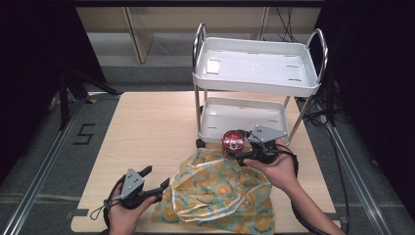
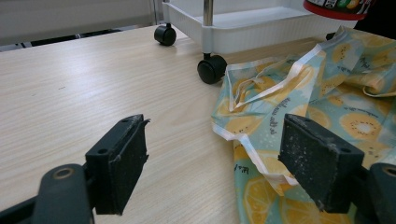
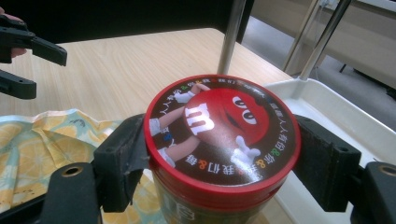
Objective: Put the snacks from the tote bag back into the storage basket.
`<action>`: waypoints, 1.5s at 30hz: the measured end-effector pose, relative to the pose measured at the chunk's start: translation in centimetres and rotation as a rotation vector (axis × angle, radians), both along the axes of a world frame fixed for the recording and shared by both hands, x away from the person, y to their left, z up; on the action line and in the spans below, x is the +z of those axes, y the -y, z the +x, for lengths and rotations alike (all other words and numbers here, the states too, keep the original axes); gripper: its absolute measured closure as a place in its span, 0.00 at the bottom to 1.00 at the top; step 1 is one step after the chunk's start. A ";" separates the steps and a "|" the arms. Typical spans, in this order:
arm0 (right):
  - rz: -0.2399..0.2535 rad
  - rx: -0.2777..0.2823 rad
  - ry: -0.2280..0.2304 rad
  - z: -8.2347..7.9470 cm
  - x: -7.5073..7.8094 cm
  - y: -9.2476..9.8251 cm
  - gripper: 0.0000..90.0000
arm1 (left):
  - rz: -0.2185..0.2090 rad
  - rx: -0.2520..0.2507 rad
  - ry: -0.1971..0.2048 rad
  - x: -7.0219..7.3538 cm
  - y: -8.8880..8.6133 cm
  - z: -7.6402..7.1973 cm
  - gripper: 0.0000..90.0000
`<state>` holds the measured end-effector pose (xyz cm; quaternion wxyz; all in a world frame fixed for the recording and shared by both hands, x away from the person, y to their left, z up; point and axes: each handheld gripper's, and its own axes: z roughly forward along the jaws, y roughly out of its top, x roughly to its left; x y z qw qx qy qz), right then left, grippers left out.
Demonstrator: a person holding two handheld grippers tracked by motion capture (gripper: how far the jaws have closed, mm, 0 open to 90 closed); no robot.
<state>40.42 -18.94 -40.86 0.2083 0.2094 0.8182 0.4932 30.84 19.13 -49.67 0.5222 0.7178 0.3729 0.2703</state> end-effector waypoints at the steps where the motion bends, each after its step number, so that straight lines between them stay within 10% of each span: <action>1: -0.003 -0.001 0.004 0.1 0.0 0.0 0.29 | 0.005 0.008 -0.012 0.1 0.0 -0.1 0.25; 45: 0.002 -0.034 0.005 2.0 0.6 -0.2 0.29 | 0.005 0.012 -0.011 0.1 0.0 -0.2 0.25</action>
